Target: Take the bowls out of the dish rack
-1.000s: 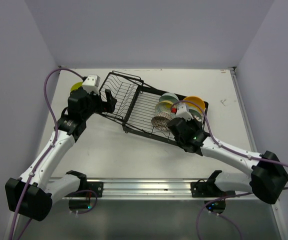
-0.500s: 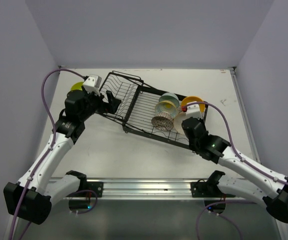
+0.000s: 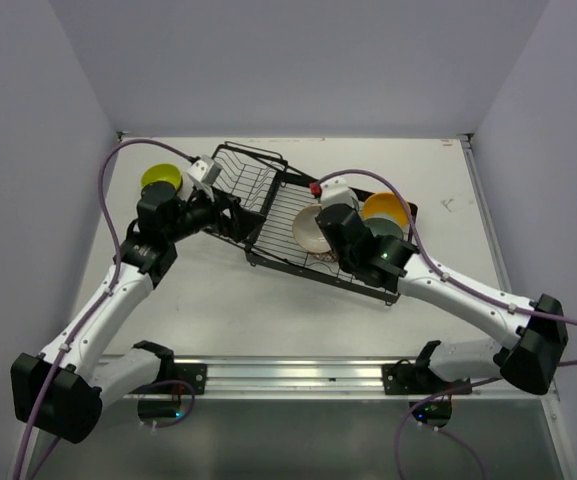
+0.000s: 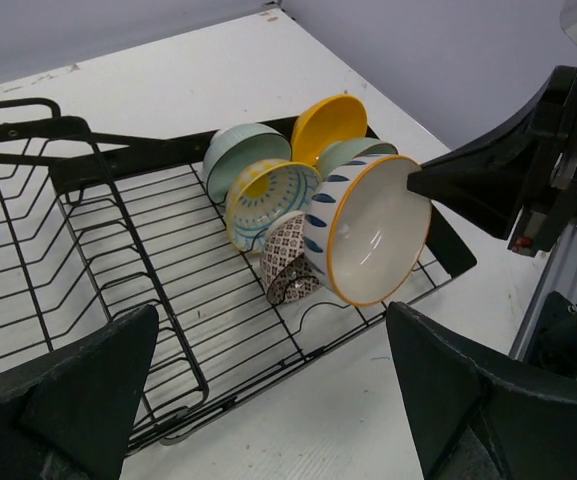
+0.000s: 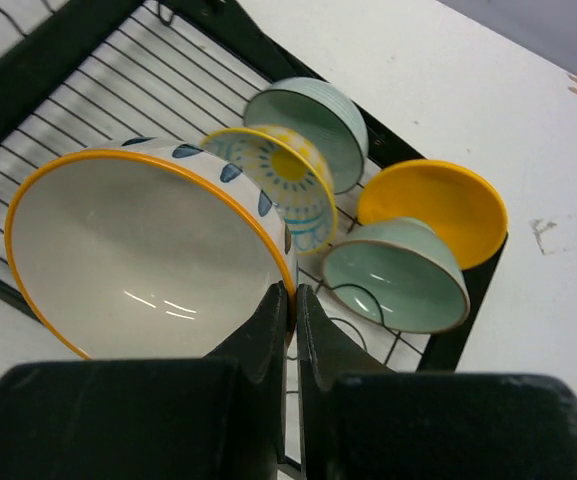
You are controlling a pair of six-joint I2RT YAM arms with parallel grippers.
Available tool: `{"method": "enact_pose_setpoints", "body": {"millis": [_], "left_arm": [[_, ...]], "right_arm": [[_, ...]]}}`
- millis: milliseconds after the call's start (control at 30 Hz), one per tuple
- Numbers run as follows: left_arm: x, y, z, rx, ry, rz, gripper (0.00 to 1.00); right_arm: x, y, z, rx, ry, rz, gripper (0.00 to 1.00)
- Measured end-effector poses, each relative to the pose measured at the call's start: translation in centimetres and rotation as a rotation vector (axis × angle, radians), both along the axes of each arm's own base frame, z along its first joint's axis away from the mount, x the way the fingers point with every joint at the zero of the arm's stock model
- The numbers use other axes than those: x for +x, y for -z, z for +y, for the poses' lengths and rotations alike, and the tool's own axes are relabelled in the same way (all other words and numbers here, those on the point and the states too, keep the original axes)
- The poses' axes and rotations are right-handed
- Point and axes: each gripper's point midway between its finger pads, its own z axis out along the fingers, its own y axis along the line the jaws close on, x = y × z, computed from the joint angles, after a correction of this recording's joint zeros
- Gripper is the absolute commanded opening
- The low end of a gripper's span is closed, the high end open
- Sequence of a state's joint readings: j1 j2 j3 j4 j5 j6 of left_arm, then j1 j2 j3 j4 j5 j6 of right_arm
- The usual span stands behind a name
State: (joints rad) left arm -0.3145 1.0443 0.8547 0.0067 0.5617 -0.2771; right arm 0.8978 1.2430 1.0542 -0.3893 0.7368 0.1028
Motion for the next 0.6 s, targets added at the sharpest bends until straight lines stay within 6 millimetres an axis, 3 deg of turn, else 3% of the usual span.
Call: {"method": "enact_pose_setpoints", "body": {"millis": [133,300,400,467,600], "left_arm": [[-0.3,0.8,-1.0,0.012,0.031,0.018,0.97],[0.3,3.5,-1.2,0.072,0.011,0.096,0.88],[0.6,4.8,-0.8,0.113,-0.022,0.131,0.79],[0.7,5.1,-0.6,0.136,-0.042,0.135,0.65],[1.2,5.0,-0.2,0.176,-0.077,0.122,0.59]], "right_arm": [[0.5,-1.4,4.8,0.006,-0.072,-0.014,0.0],[0.6,-2.1,9.9,0.009,-0.145,-0.022,0.0],[0.4,-2.0,10.9,0.01,-0.164,-0.019,0.0],[0.4,-2.1,11.0,0.016,-0.167,-0.017,0.0],[0.4,-2.2,11.1,0.027,-0.169,-0.015,0.0]]}}
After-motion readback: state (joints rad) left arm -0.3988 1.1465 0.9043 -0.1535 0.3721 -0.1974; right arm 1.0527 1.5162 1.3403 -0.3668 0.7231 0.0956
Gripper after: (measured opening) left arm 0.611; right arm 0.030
